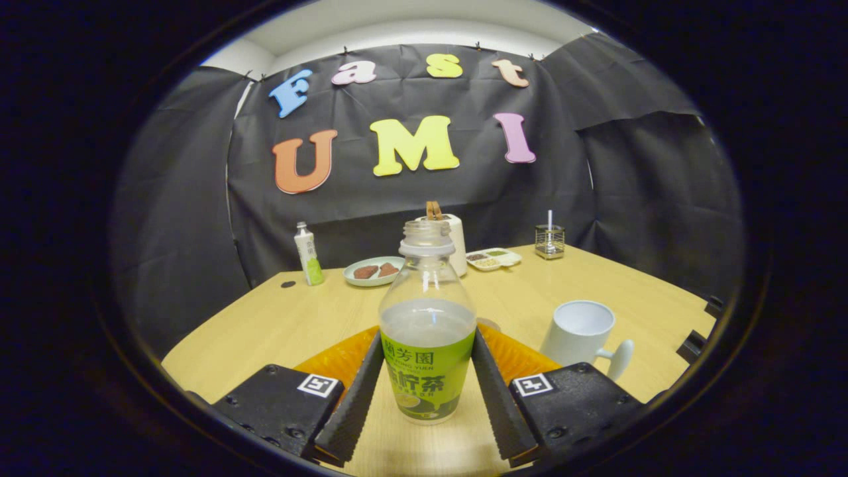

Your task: Take the bottle from table, then pour the juice into the cup, finally place the bottle on the coaster

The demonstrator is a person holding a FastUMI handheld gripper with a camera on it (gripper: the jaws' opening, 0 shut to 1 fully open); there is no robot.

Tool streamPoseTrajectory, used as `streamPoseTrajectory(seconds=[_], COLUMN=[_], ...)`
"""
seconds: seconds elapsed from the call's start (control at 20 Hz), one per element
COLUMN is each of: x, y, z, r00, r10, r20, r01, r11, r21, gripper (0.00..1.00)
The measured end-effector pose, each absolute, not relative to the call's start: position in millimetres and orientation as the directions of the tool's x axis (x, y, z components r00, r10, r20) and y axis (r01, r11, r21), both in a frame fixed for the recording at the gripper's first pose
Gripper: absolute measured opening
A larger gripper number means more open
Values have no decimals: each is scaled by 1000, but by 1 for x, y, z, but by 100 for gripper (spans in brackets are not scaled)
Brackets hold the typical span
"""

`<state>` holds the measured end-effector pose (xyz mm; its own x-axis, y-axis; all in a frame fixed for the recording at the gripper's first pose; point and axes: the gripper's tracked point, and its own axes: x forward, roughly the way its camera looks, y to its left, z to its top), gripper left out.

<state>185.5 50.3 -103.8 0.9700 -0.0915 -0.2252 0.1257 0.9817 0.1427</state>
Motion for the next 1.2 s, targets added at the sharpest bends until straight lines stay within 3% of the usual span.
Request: streamPoseTrajectory(seconds=[0.5,0.7,0.95,1.2], x=[194,198,198,196], y=[97,99,94,85], z=[-62,-65,-55,-50], r00=[982,971,964,957], r10=[145,207,263,290], r20=[-118,-124,-37,-12], r01=[-64,-80,-123,-131], r11=[851,761,563,467], r21=[521,643,817,874], gripper=[81,80,80,79])
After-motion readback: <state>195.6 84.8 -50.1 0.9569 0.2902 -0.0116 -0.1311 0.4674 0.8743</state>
